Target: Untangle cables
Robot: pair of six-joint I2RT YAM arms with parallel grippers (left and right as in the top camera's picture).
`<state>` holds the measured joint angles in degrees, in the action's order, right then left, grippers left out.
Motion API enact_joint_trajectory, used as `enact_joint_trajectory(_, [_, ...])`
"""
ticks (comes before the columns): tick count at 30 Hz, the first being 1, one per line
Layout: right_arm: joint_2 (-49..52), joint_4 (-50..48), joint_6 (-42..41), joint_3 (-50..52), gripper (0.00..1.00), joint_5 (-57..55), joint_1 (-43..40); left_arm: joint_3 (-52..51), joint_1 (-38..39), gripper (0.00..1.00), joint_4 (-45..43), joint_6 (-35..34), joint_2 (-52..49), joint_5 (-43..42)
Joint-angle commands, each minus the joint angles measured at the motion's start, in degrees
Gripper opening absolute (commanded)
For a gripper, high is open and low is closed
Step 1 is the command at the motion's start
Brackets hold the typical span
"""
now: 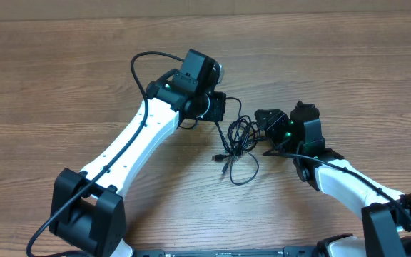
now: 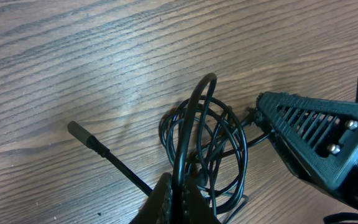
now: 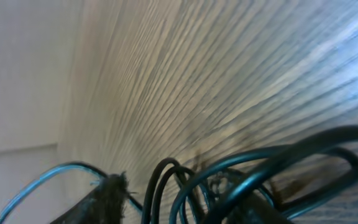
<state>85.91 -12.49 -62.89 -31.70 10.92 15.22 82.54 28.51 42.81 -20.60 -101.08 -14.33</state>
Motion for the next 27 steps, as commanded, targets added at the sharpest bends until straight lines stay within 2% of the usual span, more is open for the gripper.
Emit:
enact_joint_trajectory(1, [1.7,-0.3,-0.1,-0.5,0.43,-1.9,0.6,0.1,0.5,0.04,0.0,1.0,-0.7,-0.7])
enact_joint_trajectory(7, [4.1,-1.4,-0.1,-0.5,0.22,-1.9,0.6,0.1,0.5,0.04,0.0,1.1,-0.7,-0.7])
enact_joint_trajectory(9, [4.1,-1.5,-0.1,-0.5,0.08,-1.8,0.6,0.1,0.5,0.04,0.0,1.1,-0.7,-0.7])
enact_joint_trajectory(10, [4.1,-1.7,-0.1,-0.5,0.04,-1.2,0.6,0.1,0.5,0.04,0.0,1.1,-0.7,-0.7])
enact_joint_trajectory(19, [4.0,-9.4,-0.1,-0.5,0.04,11.7,0.1,0.1,0.4,0.04,0.3,1.2,-0.8,-0.6])
enact_joint_trajectory(27, [-0.3,-14.1,-0.2,-0.5,0.04,23.4,-5.1,0.1,0.4,0.04,0.8,1.4,-0.8,-0.1])
